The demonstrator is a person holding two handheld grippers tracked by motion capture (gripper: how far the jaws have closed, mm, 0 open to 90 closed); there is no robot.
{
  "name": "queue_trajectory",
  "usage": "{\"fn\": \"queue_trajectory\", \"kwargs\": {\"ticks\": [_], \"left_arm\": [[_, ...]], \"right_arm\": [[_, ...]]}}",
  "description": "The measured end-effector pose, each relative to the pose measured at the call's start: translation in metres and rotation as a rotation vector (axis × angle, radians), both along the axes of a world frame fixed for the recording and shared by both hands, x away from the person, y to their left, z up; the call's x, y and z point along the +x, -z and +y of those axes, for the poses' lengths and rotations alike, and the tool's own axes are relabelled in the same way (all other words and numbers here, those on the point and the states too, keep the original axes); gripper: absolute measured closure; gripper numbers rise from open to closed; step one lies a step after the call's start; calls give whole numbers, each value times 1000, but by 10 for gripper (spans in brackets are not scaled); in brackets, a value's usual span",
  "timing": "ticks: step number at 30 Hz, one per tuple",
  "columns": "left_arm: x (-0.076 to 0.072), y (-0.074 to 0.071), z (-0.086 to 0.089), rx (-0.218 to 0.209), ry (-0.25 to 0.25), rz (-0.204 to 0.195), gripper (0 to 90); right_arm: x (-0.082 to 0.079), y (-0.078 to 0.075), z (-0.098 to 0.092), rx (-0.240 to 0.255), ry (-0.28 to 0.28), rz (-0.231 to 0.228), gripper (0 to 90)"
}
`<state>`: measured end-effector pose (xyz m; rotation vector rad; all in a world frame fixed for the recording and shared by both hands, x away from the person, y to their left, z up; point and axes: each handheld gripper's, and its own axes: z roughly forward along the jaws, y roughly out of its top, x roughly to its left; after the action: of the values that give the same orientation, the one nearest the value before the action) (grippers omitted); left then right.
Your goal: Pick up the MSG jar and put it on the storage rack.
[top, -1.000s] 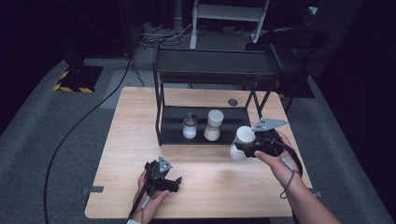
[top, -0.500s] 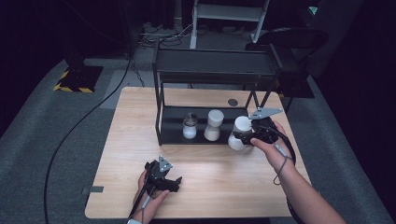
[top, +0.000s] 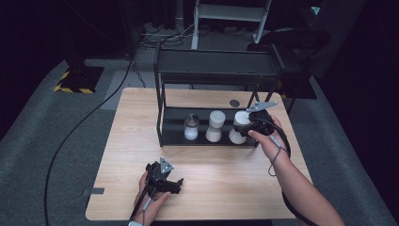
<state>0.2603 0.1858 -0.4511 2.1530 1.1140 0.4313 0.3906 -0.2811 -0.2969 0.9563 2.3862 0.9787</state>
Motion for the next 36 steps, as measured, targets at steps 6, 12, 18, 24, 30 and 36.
{"fn": "queue_trajectory", "kwargs": {"ticks": [6, 12, 18, 24, 30, 36], "left_arm": [[0, 0, 0, 0, 0, 0, 25], [0, 0, 0, 0, 0, 0, 24], [0, 0, 0, 0, 0, 0, 25], [0, 0, 0, 0, 0, 0, 24], [0, 0, 0, 0, 1, 0, 24], [0, 0, 0, 0, 1, 0, 25]], "right_arm": [[12, 8, 4, -8, 18, 16, 340], [21, 17, 5, -7, 33, 27, 340], [28, 26, 6, -5, 45, 39, 340], [33, 34, 8, -2, 57, 52, 340], [37, 39, 8, 0, 61, 57, 340], [40, 45, 6, 12, 77, 70, 339]]}}
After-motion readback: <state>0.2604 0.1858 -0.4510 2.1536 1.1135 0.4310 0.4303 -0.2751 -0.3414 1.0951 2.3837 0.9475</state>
